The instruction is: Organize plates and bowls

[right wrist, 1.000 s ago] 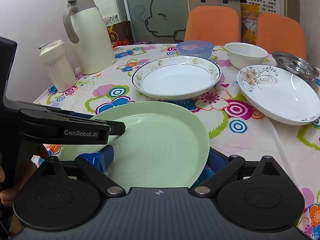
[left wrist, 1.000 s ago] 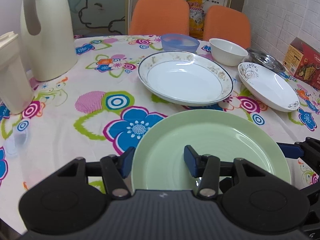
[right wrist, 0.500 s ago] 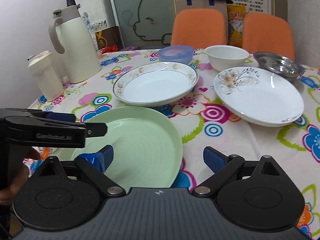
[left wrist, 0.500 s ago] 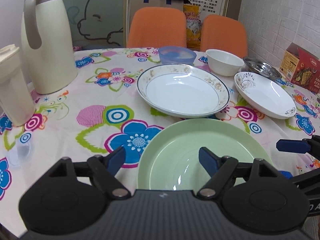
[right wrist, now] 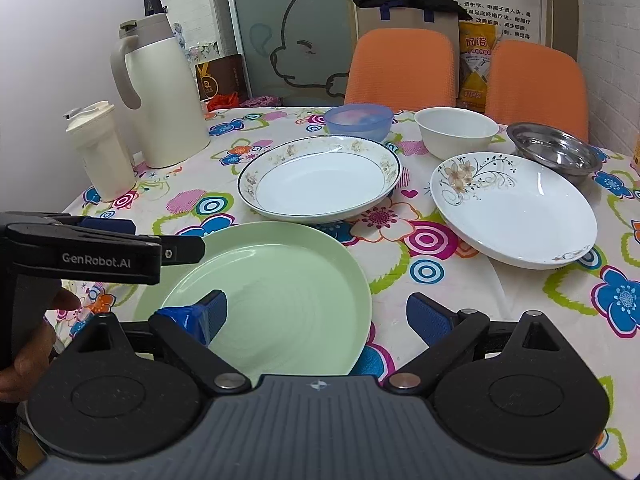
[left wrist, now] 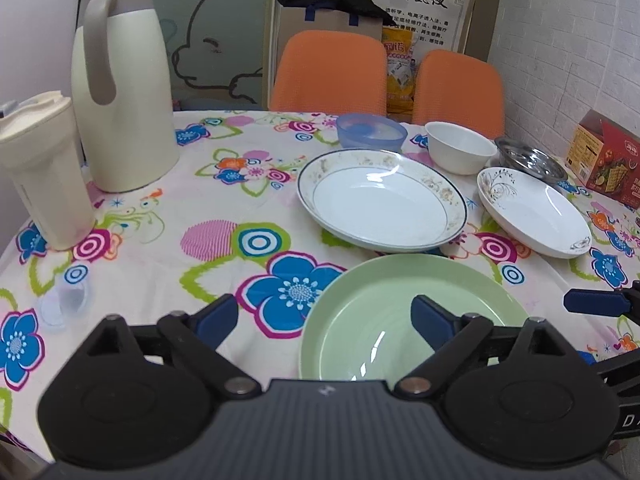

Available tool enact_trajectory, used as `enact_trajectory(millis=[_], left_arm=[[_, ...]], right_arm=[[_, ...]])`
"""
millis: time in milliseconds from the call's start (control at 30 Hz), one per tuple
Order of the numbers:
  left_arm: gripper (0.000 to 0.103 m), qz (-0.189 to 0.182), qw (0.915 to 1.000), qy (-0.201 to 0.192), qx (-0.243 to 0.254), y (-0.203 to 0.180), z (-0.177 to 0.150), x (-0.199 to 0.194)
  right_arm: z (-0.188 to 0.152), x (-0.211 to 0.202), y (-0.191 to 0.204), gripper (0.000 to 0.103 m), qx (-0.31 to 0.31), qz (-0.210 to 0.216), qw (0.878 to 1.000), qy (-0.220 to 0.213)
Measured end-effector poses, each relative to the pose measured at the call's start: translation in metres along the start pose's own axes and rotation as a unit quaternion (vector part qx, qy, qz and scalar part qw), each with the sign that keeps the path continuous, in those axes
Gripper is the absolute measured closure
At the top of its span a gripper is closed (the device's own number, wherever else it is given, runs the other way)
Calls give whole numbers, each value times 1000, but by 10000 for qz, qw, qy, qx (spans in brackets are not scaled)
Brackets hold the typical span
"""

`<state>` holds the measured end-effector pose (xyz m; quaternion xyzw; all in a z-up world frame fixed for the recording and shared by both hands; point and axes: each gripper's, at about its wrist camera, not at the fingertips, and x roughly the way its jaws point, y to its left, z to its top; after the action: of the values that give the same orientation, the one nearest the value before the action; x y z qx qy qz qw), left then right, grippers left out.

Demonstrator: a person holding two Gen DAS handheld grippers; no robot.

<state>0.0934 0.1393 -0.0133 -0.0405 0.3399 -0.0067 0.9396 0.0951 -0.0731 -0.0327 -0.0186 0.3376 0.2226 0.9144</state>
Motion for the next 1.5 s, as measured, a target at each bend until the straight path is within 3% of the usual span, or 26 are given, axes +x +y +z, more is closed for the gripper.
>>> enact_trajectory(millis=[300,400,600,800,933,1067,1200,1367,1500], left_arm=[[9,150,9998,-104,-98,15,58,44],[2,128,9998,28,-171,18,83,75],[2,308,9987,406,-46,15,115,129],[2,368,9978,495,231,4,120,151],[2,287,9974,596,273,1,116,159],[2,294,9976,584,219,7,113,156],[2,341,9975,613,121,16,110,153],[3,72,9970,776,-8,17,105,160],[3,76,9963,851,97,11,98,164]], right_arm=[[58,43,-27,19,-145,-179,9997,-129],[83,75,-35,19,-219,-272,9994,-74],[111,141,-50,19,-320,-344,9986,243],[106,170,-51,17,-416,-240,9972,570],[105,167,-47,17,-433,-246,9975,500],[104,167,-36,17,-299,138,9975,629],[103,165,-33,18,-291,177,9977,591],[94,162,-31,17,-500,158,9973,521],[91,160,-35,17,-478,197,9977,431]])
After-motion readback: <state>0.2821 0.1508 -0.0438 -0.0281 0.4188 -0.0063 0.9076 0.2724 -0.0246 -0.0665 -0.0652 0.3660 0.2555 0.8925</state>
